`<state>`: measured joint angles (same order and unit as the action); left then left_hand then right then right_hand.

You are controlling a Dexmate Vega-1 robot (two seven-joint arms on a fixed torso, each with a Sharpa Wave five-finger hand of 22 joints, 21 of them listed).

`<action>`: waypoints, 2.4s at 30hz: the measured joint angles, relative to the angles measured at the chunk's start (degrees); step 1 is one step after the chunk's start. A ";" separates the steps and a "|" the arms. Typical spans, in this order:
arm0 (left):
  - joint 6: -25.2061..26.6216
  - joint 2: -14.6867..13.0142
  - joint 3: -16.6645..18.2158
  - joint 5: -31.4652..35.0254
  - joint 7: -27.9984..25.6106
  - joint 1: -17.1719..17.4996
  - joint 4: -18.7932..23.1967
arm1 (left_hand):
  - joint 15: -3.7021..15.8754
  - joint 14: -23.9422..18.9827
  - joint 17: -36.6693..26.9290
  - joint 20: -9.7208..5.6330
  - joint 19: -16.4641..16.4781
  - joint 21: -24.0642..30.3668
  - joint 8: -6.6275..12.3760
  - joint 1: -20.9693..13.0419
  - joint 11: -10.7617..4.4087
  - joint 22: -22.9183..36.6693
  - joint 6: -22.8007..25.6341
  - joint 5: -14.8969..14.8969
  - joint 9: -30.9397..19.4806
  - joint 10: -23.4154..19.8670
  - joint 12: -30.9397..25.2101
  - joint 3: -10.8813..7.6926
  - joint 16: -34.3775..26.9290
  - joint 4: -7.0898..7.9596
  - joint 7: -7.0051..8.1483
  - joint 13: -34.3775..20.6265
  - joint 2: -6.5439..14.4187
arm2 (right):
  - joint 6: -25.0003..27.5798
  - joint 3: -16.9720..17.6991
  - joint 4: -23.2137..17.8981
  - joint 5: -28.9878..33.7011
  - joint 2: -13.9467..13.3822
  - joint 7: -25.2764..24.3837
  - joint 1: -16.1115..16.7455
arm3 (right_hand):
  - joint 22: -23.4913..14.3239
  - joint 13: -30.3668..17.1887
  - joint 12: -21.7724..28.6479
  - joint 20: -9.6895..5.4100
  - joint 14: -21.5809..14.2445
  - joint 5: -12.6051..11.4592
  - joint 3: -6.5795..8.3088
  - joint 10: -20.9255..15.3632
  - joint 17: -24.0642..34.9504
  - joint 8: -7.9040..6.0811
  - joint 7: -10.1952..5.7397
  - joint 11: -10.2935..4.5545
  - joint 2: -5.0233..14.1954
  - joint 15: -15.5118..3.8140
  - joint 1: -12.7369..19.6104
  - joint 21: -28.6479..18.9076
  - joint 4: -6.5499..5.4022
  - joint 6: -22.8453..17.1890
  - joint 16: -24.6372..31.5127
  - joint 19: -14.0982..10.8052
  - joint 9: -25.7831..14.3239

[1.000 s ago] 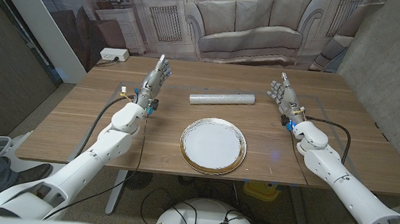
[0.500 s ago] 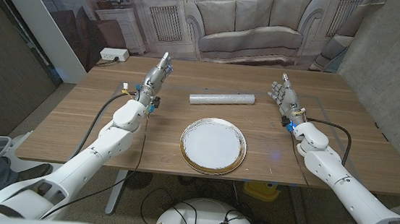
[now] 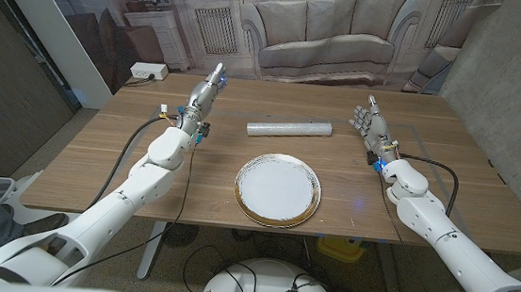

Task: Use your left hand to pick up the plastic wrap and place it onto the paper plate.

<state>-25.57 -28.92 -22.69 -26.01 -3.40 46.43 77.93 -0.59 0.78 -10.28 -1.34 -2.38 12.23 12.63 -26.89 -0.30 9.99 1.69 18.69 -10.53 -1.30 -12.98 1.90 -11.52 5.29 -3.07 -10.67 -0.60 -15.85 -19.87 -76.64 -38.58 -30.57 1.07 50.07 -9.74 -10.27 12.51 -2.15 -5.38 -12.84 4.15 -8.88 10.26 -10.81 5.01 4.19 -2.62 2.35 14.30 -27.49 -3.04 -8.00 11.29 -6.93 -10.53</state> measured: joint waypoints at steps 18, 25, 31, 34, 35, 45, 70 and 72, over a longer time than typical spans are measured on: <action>-0.66 -1.50 0.10 9.16 -6.31 0.67 3.71 | 0.73 -1.32 0.00 -0.10 0.71 0.00 0.44 -1.82 -0.91 0.00 1.83 0.40 0.00 -1.95 0.00 -0.18 0.00 -0.65 0.58 -0.14 0.58 | 0.15 -0.10 -1.10 0.44 0.05 -0.99 0.42 | 0.00 0.00 0.00 0.11 -0.41 0.00 0.00 -0.83 0.00 -0.22 0.71 0.83 0.22 0.42 0.23 0.66 0.00 -0.71 0.00 -0.49 0.00; -0.21 -1.76 -0.06 13.03 -8.87 0.68 4.37 | 1.02 -2.10 0.00 -0.10 0.71 0.00 0.44 -2.03 -1.12 -0.01 2.67 0.61 0.00 -2.57 0.00 -0.17 0.00 -1.11 0.60 -0.14 0.82 | 0.15 -0.11 -1.52 0.52 0.07 -1.28 0.75 | 0.00 0.00 0.00 0.11 -0.41 0.00 0.00 -0.83 0.00 -0.22 0.72 0.83 0.23 0.41 0.23 0.66 0.00 -0.71 0.00 -0.49 0.00; 0.38 -2.12 -0.55 15.91 -10.62 0.38 5.36 | 1.31 -2.39 0.01 -0.41 1.02 0.00 0.43 -2.37 -1.54 0.00 3.01 0.61 0.00 -2.98 -0.33 -0.16 0.00 -1.11 0.94 -0.14 0.95 | 0.14 -0.07 -1.81 0.59 0.07 -1.70 1.02 | 0.01 0.00 0.00 -0.19 -0.41 0.00 -0.24 -0.82 0.30 -0.22 0.71 0.83 0.22 0.41 0.23 1.04 0.24 -0.71 0.00 -0.79 0.00; 0.74 -2.22 -0.74 17.17 -11.35 0.21 5.59 | 1.21 -2.88 0.01 -0.41 1.02 0.00 0.43 -2.79 -1.50 -0.01 3.09 0.61 0.01 -3.21 -0.49 -0.18 0.00 -1.12 1.01 -0.14 0.97 | 0.10 -0.01 -1.93 0.60 0.07 -1.78 1.09 | 0.01 0.00 0.00 -0.20 -0.41 0.00 -0.24 -0.82 0.30 -0.22 0.71 0.82 0.22 0.41 0.23 1.04 0.24 -0.71 0.00 -0.79 0.01; 0.94 -2.25 -0.81 17.88 -11.76 0.13 5.65 | 1.21 -2.88 0.01 -0.41 1.02 0.00 0.43 -2.79 -1.42 -0.01 3.09 0.61 0.01 -3.28 -0.49 -0.35 0.00 -1.29 1.01 -0.14 0.97 | 0.10 0.04 -1.97 0.60 0.07 -1.80 1.14 | 0.01 0.00 0.00 -0.19 -0.41 0.00 -0.24 -0.82 0.30 -0.22 0.71 0.82 0.22 0.41 0.23 1.04 0.24 -0.71 0.00 -0.79 0.01; 2.21 -2.66 -1.68 21.62 -13.81 -0.71 6.61 | 1.75 -3.41 0.01 -0.41 1.02 0.00 0.43 -3.01 -2.14 -0.01 4.00 0.61 0.01 -4.20 -0.49 -0.16 0.00 -1.59 1.32 -0.13 1.19 | -0.21 0.17 -2.01 0.54 0.07 -1.92 1.28 | 0.01 0.00 0.00 0.12 -0.71 0.00 -0.24 -0.82 0.30 -0.21 0.71 0.82 0.23 0.72 0.22 1.04 0.24 -0.71 0.00 -1.10 0.01; 9.17 -4.07 -3.92 30.93 -17.76 -2.49 10.22 | 1.95 -4.19 0.01 -0.50 1.53 -0.44 0.43 -4.37 -2.45 -0.01 5.23 0.84 0.01 -5.12 -0.49 0.08 0.00 -1.82 1.53 -0.12 0.91 | -0.85 0.64 -1.80 0.06 0.23 -1.97 1.85 | 0.01 0.00 0.00 0.12 -0.93 0.00 -0.24 -1.13 0.28 -0.20 0.71 0.50 0.77 0.50 0.13 1.53 0.24 -0.71 0.00 -1.10 0.01; 9.52 -4.18 -4.08 31.25 -17.79 -2.64 10.45 | 1.95 -4.19 0.01 -0.51 1.53 -0.44 0.43 -4.68 -2.45 -0.01 5.23 0.84 0.01 -5.12 -0.49 0.08 0.00 -1.82 1.53 -0.12 1.22 | -0.95 0.66 -1.75 0.03 0.27 -1.97 1.89 | 0.01 0.00 0.00 0.12 -0.93 0.00 -0.24 -1.13 0.28 -0.20 0.71 0.50 0.77 0.50 0.13 1.53 0.24 -0.71 0.00 -1.10 0.01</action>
<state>-16.05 -33.10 -26.77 5.23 -21.19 43.79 88.38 1.36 -3.42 -10.27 -1.84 -0.85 11.80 13.06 -31.57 -2.76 9.98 6.92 19.53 -10.53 -6.42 -13.47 1.98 -11.52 3.48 -1.54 -10.79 0.62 -16.80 -19.20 -78.39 -38.56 -30.30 -0.90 51.95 -9.73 -10.27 12.51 -2.03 -6.30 -12.84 3.91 -10.02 10.54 -11.01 5.72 4.69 -1.85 2.85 14.43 -25.96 -2.81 -8.71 11.29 -8.02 -10.52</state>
